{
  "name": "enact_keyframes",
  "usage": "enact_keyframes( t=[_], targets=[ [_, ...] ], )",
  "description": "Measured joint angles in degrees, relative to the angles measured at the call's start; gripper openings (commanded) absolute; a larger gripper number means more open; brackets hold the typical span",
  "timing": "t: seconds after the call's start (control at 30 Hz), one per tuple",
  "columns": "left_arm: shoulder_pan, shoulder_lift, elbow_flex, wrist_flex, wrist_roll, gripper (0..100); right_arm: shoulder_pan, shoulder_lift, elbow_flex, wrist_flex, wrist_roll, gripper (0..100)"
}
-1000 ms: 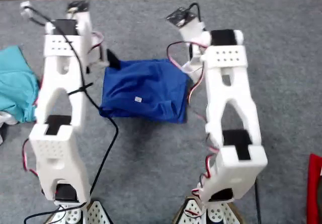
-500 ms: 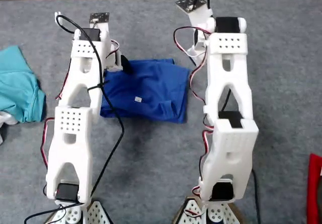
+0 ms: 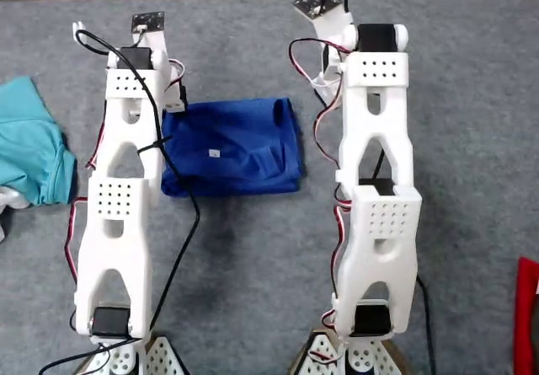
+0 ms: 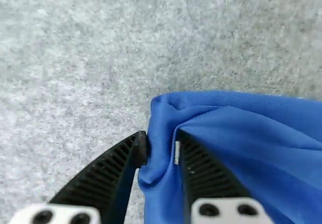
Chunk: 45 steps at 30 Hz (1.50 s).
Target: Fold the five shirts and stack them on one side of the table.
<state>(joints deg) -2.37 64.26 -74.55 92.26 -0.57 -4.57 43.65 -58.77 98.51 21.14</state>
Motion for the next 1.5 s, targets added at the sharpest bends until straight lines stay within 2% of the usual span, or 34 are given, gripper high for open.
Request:
enact_keyframes(
  t=[0.2, 0.27, 0.37, 0.4, 0.47, 0.6, 0.8, 0.9, 1.03, 1.1, 1.3, 1.5],
  targets=[
    [-0.4, 0.0, 0.0, 0.0, 0.0, 10, -0.2, 0.0, 0.0, 0.5, 0.0, 23.5],
    [-0.5, 0.0, 0.0, 0.1, 0.0, 14, -1.3, 0.0, 0.0, 0.9, 0.0, 21.7],
    [-0.5, 0.0, 0.0, 0.5, -0.7, 24, -4.5, 0.1, -1.4, 1.7, 0.0, 2.6],
    [-0.5, 0.0, 0.0, 0.6, -1.6, 26, -6.0, 0.1, -2.3, 1.8, 0.0, 0.1],
    [-0.5, 0.0, 0.0, 2.1, -1.9, 26, -9.3, 0.1, -3.9, 2.0, 0.0, 3.6],
    [-0.5, 0.1, -4.4, 6.6, -2.1, 26, -14.4, 0.1, -4.3, 2.3, 0.5, 0.5],
    [-0.5, -1.8, -6.5, 8.1, -2.1, 26, -15.6, 1.3, -4.3, 0.9, 0.5, 0.5],
    [-0.5, -7.6, 0.0, 8.1, -2.1, 22, -16.4, 4.0, -4.3, -1.1, 0.5, 0.5],
    [-0.5, -18.2, 13.9, 8.1, -2.5, 8, -18.8, 5.0, -5.5, -0.9, 0.9, 0.5],
    [-0.4, -23.7, 21.6, 8.1, -2.5, 4, -19.9, 5.0, -8.4, 0.7, 0.9, 0.5],
    [1.8, -37.4, 42.8, 7.2, -2.6, 3, -20.6, 5.5, -14.8, 2.6, 0.9, 0.5],
    [2.0, -39.4, 59.3, -4.0, 0.7, 3, -20.7, 12.4, -14.2, -0.4, 2.9, 0.5]
  ],
)
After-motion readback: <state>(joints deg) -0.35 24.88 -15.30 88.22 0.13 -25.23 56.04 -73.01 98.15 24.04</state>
